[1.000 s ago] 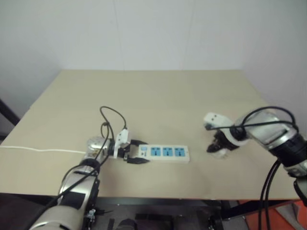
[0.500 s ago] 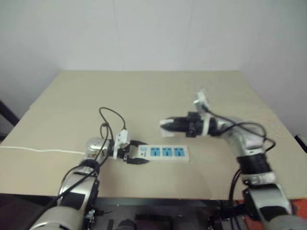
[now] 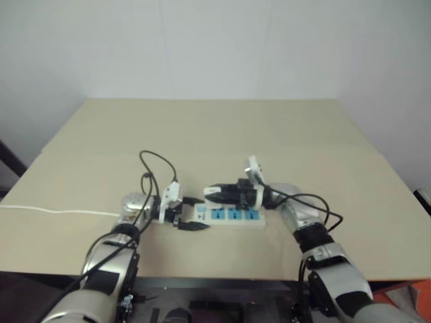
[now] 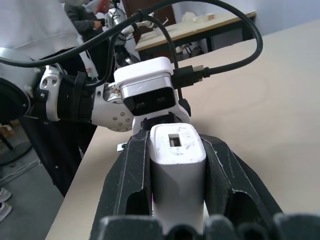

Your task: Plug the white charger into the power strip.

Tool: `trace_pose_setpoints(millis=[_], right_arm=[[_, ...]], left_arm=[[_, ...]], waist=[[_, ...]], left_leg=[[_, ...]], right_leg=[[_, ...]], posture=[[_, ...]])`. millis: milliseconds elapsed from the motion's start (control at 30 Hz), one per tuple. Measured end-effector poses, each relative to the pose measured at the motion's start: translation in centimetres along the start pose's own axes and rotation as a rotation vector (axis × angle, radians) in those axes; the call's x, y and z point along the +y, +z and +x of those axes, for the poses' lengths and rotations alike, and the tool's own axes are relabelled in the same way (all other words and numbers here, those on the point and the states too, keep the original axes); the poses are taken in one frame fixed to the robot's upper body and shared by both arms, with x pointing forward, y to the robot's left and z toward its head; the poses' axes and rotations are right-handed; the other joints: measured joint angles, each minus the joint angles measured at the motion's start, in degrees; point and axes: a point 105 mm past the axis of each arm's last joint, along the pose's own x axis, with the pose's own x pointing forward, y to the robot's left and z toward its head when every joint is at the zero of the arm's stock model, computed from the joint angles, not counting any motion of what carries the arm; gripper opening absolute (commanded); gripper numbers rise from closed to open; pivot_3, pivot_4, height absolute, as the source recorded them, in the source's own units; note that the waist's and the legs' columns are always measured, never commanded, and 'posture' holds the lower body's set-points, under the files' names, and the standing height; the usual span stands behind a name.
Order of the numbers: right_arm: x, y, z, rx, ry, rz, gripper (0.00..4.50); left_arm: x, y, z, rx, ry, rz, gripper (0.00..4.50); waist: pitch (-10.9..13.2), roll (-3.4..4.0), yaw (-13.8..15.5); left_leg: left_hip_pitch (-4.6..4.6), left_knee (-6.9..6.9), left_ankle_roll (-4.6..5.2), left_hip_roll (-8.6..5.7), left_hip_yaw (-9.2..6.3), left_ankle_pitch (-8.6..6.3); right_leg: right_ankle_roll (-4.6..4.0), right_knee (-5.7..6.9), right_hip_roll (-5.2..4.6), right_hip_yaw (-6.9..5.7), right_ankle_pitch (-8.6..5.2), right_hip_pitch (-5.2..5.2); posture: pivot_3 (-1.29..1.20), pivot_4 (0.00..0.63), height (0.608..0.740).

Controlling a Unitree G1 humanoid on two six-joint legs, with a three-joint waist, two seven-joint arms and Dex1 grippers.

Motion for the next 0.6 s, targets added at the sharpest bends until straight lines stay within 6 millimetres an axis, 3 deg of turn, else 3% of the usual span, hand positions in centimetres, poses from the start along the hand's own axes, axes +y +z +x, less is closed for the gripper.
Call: trace_pose_setpoints(millis=[133, 600], right_arm=[[-0.5, -0.8, -0.4, 0.008, -0.026, 0.005, 1.12], [-1.1, -0.9, -1.2, -0.007, -0.045, 0.001, 1.12]], left_arm=[[0.0, 0.0, 0.0, 0.0, 0.0, 0.0, 3.31], [0.0, 0.0, 0.0, 0.004, -0.003, -0.007, 3.31]], waist=[[0.0, 0.0, 0.0], [0.0, 0.0, 0.0]], left_leg=[[0.0, 0.0, 0.0, -0.01, 0.0, 0.0], [0.0, 0.0, 0.0, -0.01, -0.01, 0.0]], right_leg=[[0.0, 0.0, 0.0, 0.0, 0.0, 0.0], [0.0, 0.0, 0.0, 0.0, 0.0, 0.01]], posture=[[0.0, 0.15, 0.74], [0.0, 0.15, 0.74]])
